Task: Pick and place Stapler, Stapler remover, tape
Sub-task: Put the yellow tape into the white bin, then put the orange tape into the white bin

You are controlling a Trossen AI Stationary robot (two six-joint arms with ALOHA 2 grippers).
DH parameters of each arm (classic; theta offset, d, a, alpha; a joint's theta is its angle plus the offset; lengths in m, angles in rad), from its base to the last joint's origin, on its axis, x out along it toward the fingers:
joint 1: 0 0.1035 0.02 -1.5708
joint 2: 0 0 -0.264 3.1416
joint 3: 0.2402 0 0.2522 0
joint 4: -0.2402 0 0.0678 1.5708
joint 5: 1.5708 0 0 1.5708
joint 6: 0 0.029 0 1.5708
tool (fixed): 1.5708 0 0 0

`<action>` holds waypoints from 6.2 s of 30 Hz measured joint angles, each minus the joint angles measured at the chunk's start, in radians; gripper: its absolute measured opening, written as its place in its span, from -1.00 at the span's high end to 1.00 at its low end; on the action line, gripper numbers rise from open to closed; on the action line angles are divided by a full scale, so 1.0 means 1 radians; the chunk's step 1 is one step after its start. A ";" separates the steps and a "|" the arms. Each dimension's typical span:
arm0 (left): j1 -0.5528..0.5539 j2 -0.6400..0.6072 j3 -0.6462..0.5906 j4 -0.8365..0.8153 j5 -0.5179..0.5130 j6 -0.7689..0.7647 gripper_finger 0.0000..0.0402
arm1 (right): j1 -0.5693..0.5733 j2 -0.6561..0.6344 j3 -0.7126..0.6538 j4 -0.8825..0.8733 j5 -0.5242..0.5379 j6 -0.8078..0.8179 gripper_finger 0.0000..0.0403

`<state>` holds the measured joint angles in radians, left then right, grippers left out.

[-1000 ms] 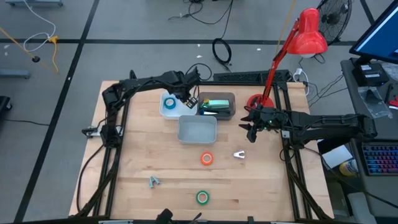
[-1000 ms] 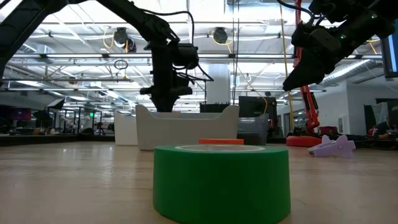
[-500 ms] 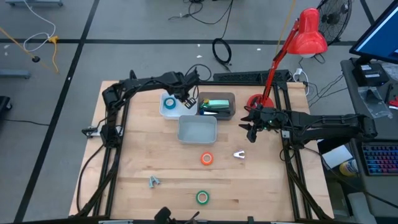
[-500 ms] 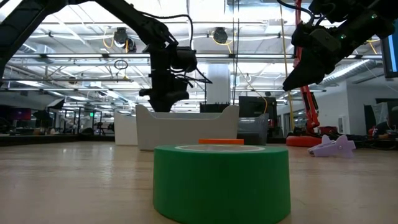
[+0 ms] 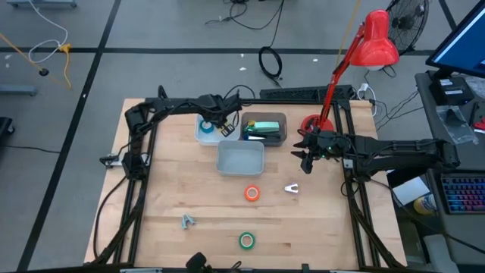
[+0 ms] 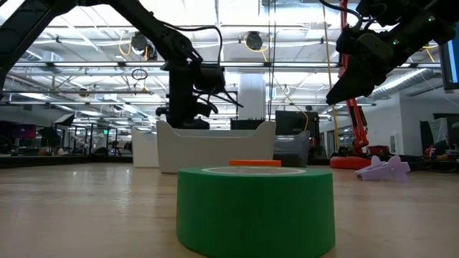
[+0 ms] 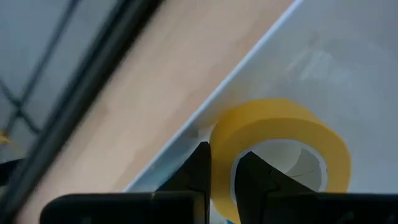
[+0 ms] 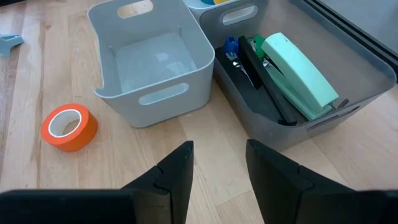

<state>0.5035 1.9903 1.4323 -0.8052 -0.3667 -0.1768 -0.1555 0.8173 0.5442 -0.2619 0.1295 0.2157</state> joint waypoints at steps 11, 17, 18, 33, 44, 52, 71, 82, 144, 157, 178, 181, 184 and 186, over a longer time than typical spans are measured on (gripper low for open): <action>-0.005 -0.001 -0.033 0.069 -0.001 0.015 0.81 | 0.000 0.000 0.000 0.000 0.000 0.006 0.31; -0.004 -0.001 -0.033 0.072 0.004 0.015 0.74 | 0.000 0.000 0.000 0.000 0.000 0.007 0.31; -0.004 -0.001 -0.033 0.072 0.009 0.015 0.73 | 0.000 0.000 0.000 0.000 0.000 0.007 0.31; -0.006 -0.001 -0.033 0.045 0.026 0.026 0.69 | 0.000 0.000 0.000 0.000 0.000 0.008 0.31; -0.006 -0.001 -0.033 0.045 0.030 0.044 0.69 | 0.000 0.000 0.000 0.000 0.000 0.008 0.31; -0.006 -0.001 -0.033 0.049 0.051 0.031 0.54 | 0.000 0.000 0.000 0.000 0.000 0.008 0.31; -0.049 -0.138 -0.032 0.030 -0.004 -0.054 0.10 | 0.000 0.000 0.000 0.003 -0.003 0.008 0.31; -0.206 -0.408 -0.030 -0.002 0.271 -0.146 0.09 | 0.000 0.000 0.000 0.004 -0.002 0.008 0.31; -0.757 0.052 -0.031 0.433 0.273 0.189 0.10 | 0.000 0.000 -0.001 -0.005 -0.003 0.008 0.31; -0.754 0.104 -0.030 0.461 0.303 0.136 0.10 | 0.000 0.000 -0.002 -0.005 -0.003 0.008 0.31; -0.828 0.111 0.014 0.410 0.373 -0.034 0.81 | 0.000 0.000 -0.003 -0.004 -0.003 0.008 0.31; -0.838 0.110 0.062 0.337 0.367 -0.070 0.81 | 0.000 0.000 -0.003 -0.004 -0.003 0.008 0.31; -0.850 0.111 0.114 0.232 0.361 -0.110 0.78 | 0.000 0.000 -0.003 -0.004 -0.003 0.008 0.31; -0.863 0.110 0.151 0.169 0.362 -0.138 0.79 | 0.000 0.000 -0.003 -0.004 -0.003 0.008 0.31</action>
<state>-0.3598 2.1002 1.5833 -0.6360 -0.0051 -0.3149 -0.1551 0.8173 0.5415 -0.2663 0.1261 0.2237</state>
